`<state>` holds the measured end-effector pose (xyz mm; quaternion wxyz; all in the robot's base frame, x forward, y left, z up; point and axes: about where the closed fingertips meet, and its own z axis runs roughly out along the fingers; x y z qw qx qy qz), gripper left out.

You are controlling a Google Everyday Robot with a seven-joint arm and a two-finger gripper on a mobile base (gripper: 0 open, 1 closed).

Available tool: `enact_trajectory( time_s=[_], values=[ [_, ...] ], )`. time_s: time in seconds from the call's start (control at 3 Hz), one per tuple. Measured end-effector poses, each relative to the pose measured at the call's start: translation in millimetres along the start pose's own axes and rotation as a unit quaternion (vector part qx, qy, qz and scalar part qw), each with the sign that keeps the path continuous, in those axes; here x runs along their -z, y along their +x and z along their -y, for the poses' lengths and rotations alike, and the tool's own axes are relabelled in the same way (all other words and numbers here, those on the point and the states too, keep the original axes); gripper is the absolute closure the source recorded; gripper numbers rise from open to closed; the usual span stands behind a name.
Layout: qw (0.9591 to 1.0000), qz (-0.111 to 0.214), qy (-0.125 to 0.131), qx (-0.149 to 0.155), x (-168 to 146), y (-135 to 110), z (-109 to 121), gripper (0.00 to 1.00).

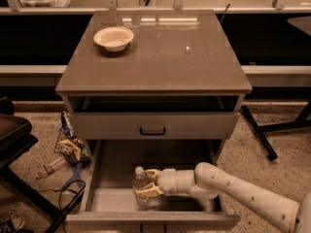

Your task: Place water bottle into middle drawer

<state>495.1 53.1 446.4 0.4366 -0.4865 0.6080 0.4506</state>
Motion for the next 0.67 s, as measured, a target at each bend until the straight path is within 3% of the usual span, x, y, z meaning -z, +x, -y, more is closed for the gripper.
enact_trajectory(
  time_s=[0.33,0.67],
  values=[
    [1.0000,0.001,-0.003,0.000,-2.9,-0.7,-1.6,0.00],
    [1.0000,0.001,-0.003,0.000,-3.0,-0.7,-1.7,0.00]
  ],
)
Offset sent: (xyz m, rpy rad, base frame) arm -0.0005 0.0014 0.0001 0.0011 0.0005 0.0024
